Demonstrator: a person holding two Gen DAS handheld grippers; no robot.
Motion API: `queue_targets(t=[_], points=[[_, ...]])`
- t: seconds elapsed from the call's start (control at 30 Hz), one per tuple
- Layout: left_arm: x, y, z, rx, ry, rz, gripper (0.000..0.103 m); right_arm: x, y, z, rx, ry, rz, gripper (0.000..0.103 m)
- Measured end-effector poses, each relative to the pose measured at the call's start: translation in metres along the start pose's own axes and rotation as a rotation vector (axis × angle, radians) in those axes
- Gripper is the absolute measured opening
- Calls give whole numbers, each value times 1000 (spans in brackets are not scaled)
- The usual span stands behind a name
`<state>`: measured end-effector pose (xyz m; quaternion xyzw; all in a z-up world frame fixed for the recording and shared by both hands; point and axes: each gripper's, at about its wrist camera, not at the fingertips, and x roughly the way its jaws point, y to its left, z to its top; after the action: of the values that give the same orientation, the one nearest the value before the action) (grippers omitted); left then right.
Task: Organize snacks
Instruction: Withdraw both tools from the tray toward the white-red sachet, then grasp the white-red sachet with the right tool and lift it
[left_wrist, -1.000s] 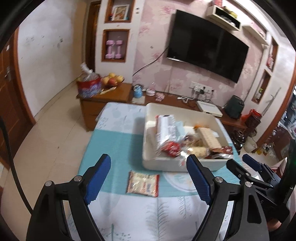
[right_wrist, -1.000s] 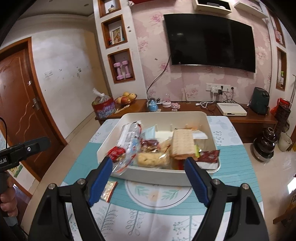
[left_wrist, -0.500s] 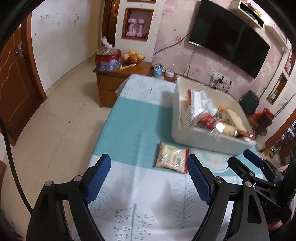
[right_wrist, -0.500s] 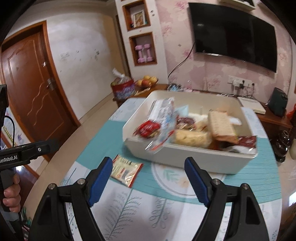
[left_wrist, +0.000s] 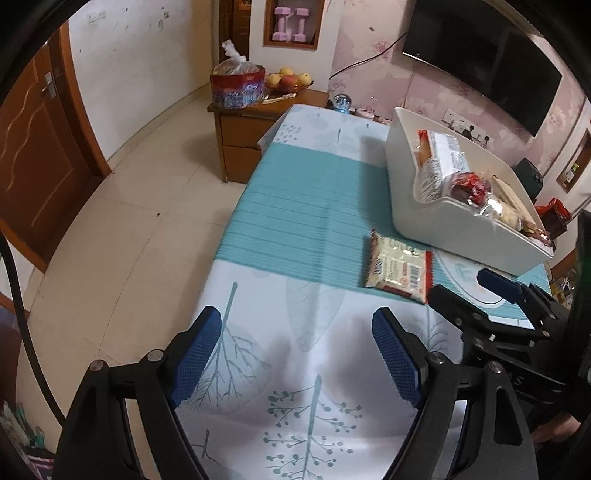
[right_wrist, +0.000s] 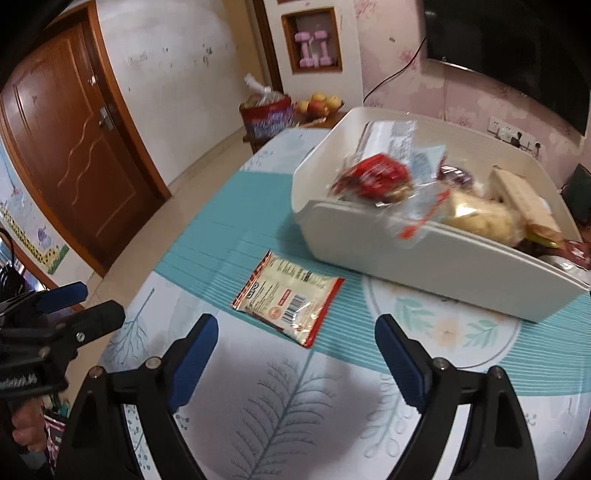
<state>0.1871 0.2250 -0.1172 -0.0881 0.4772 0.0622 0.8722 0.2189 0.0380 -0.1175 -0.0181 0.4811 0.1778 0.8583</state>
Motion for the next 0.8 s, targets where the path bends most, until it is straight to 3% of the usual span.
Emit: queue_targets(t=[0.43, 0.8], points=[[9, 13, -15, -18, 23, 28, 83, 51, 17, 12, -40, 97, -102, 88], [9, 9, -20, -7, 27, 24, 83, 74, 24, 19, -20, 138, -131, 88]])
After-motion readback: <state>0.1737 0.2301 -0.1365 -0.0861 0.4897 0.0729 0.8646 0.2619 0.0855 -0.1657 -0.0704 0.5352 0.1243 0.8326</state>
